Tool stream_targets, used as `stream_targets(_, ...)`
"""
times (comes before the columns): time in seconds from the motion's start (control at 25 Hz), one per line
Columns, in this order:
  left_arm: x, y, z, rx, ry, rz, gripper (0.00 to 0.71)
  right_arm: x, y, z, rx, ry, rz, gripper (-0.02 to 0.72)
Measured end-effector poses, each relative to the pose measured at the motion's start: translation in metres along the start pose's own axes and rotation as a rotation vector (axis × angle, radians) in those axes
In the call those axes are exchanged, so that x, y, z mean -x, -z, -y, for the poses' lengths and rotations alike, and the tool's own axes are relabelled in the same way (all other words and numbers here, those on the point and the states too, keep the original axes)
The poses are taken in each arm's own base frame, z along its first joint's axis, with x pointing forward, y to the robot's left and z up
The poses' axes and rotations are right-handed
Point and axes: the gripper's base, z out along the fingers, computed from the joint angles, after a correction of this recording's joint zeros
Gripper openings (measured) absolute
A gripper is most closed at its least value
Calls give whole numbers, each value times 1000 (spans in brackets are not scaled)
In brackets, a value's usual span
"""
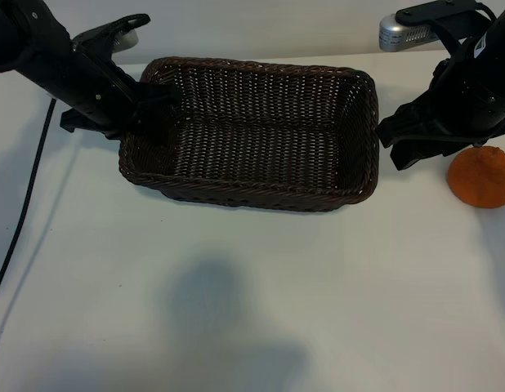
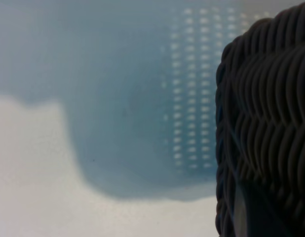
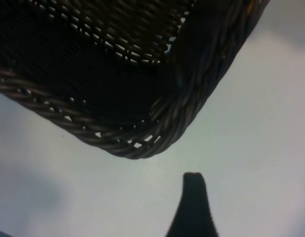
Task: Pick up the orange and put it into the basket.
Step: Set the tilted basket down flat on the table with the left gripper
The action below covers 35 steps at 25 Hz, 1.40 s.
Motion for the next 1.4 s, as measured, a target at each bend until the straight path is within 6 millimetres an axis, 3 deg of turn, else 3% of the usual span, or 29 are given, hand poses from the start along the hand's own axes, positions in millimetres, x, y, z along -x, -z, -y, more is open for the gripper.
stream_targets(0.48, 0, -42, -4, -27, 45, -55, 150, 0, 0, 0, 0, 0, 0, 538)
stream_targets(0.72, 1, -50, 10, -24, 6, -15, 150, 0, 0, 0, -3, 1, 0, 538)
stream_targets(1.4, 1, -58, 9, -26, 40, -20, 150, 0, 0, 0, -3, 2, -3, 538)
